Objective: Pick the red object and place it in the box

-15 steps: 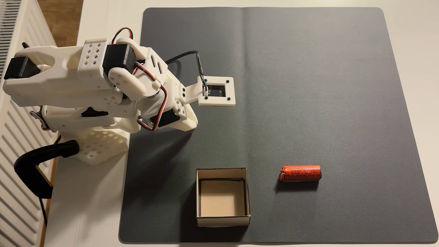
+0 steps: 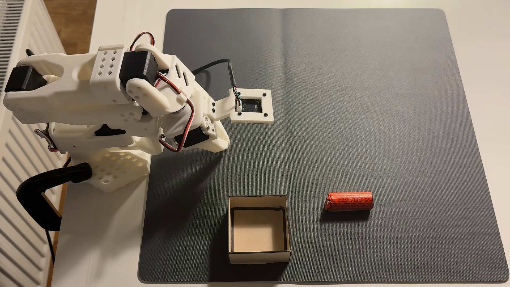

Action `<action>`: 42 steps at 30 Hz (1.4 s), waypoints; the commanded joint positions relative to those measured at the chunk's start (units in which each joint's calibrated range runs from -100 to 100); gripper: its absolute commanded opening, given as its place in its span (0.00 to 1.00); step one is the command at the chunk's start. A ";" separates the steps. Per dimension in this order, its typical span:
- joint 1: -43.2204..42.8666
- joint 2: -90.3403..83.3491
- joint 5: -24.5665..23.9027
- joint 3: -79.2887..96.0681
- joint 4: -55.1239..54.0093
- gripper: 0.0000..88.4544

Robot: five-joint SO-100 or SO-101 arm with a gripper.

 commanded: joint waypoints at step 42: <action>1.41 0.31 0.08 -0.09 -47.86 0.01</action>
